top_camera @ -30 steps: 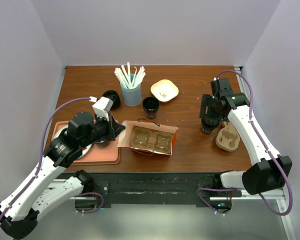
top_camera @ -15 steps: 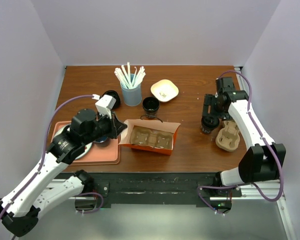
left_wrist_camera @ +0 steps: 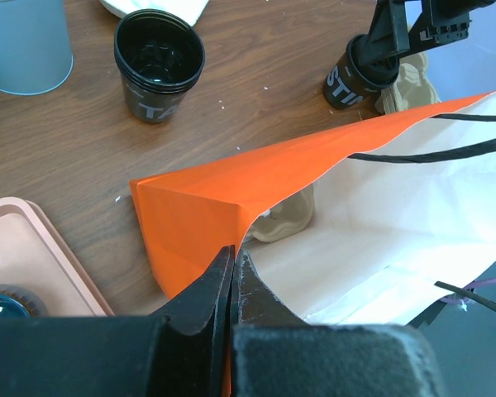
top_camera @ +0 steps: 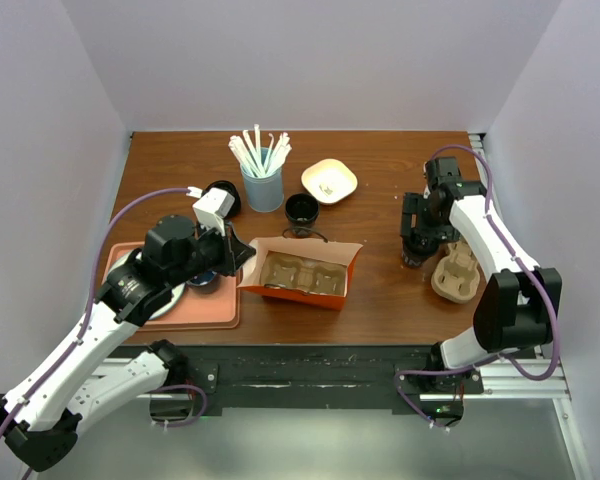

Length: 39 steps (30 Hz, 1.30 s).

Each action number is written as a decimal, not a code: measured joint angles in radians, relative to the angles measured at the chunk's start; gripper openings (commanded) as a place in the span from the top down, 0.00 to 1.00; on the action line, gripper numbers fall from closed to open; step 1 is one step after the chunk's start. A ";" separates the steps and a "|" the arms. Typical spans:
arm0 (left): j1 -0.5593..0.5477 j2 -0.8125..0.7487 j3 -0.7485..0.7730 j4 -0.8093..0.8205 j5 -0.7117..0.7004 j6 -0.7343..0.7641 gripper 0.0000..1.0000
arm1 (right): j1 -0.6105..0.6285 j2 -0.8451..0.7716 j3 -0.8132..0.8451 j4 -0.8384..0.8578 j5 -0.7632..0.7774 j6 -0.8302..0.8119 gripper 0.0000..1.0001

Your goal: Pack the takeout coffee

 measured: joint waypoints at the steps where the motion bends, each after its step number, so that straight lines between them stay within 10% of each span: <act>1: 0.000 0.000 0.000 0.000 0.000 0.000 1.00 | 0.000 0.003 0.000 0.003 0.001 -0.001 0.12; 22: 0.000 0.013 0.023 -0.024 -0.001 0.000 1.00 | -0.002 -0.008 -0.050 0.063 0.022 -0.026 0.39; 39: 0.000 0.149 0.171 -0.134 -0.056 -0.010 0.77 | -0.002 -0.129 0.143 -0.113 -0.051 -0.043 0.43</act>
